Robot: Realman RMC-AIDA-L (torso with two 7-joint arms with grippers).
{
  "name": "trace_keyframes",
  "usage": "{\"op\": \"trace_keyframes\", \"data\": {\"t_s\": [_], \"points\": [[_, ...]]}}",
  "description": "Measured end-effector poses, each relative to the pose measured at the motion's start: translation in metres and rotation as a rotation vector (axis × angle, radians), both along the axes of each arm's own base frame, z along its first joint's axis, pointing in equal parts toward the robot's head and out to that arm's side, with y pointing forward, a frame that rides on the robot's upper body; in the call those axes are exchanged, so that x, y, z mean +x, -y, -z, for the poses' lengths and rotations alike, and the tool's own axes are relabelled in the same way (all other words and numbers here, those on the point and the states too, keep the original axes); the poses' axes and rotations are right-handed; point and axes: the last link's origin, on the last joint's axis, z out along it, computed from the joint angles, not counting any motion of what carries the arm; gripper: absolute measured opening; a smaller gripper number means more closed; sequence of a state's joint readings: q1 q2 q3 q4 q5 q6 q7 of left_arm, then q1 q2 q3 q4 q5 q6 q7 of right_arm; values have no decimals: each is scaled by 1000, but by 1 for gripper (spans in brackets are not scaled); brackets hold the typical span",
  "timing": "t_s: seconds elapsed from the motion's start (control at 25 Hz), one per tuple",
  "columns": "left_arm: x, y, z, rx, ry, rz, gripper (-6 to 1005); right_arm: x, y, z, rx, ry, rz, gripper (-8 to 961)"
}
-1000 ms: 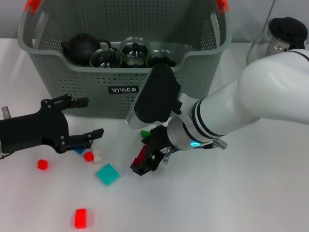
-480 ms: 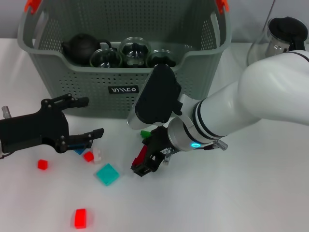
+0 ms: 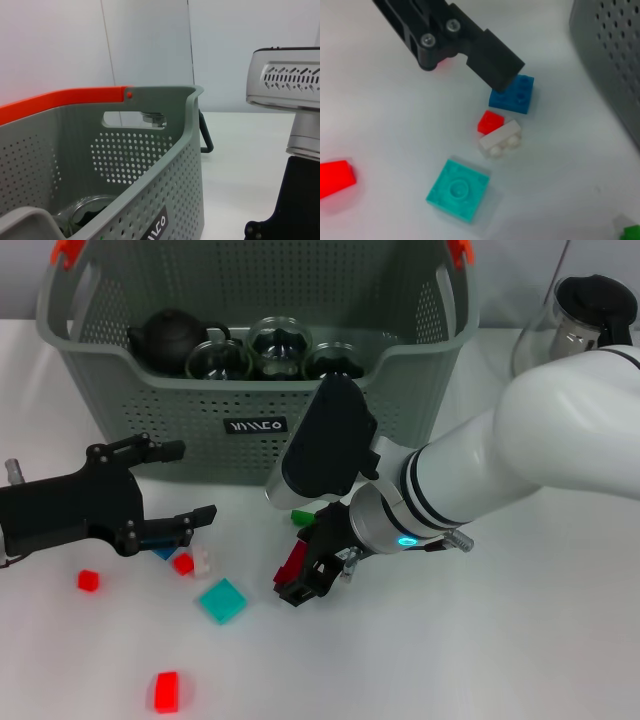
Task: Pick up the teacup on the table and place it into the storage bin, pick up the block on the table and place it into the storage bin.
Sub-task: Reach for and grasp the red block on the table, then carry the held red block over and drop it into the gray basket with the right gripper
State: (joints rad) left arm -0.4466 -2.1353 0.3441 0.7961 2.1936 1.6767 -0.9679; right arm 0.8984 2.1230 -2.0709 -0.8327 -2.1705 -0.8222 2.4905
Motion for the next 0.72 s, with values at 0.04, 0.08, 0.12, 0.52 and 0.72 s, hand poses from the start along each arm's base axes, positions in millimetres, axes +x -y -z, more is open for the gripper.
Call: {"op": "trace_keyframes", "data": {"t_s": [0.04,0.08,0.12,0.52,0.72], "points": [[0,0,0,0,0,0,847,0,0,0,0,0,0,753],[0,0,0,0,0,0,847,0,0,0,0,0,0,751],[0,0,0,0,0,0,847,0,0,0,0,0,0,749],[2,-2,0,1,4,5,847,-1,0,0,0,0,-1,730],[2,-3,0,1,3,6,846,-1,0,0,-2,0,-2,718]]}}
